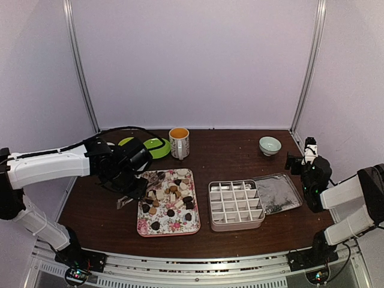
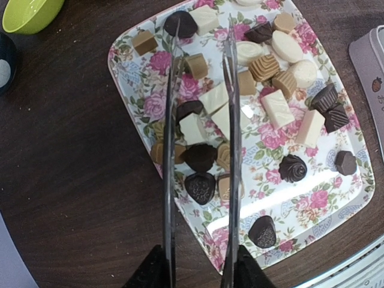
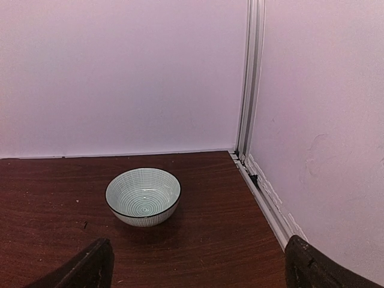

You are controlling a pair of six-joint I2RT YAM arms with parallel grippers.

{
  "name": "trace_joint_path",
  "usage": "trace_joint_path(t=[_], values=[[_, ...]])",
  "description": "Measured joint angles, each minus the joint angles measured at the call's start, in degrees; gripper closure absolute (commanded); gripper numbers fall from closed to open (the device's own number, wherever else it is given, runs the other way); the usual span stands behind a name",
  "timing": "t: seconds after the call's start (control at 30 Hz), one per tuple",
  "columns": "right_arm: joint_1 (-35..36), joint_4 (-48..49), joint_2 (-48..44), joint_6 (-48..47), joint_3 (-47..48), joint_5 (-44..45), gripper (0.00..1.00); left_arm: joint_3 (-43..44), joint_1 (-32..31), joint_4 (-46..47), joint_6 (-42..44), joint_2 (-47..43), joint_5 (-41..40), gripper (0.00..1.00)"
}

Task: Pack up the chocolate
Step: Pick up the fake chocolate from the plate.

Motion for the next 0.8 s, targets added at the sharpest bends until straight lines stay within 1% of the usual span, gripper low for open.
trace_joint_path(t=[0.37,0.6,0.67,0.73,0.8], values=[[-0.02,0.0,0.0,0.13,0.0,0.0,0.0,1.6,0.81,-0.83,1.11,4.46,0.0,0.62],[-0.02,0.0,0.0,0.15,0.0,0.02,0.0,1.99,0.81,-0.81,1.18,6.82,-0.35,0.63],[-0.02,0.0,0.0,0.13,0.0,0.02,0.0,1.99,0.81,-0.81,1.14,7.26,-0.72,0.68],[-0.02,0.0,0.0,0.13,0.0,0.02,0.0,1.99,0.81,-0.79,1.09,7.5,-1.11,0.77],[-0.02,0.0,0.0,0.15,0.0,0.02,0.0,1.99,0.81,-0.85,0.98,7.69,-1.51,0.82]])
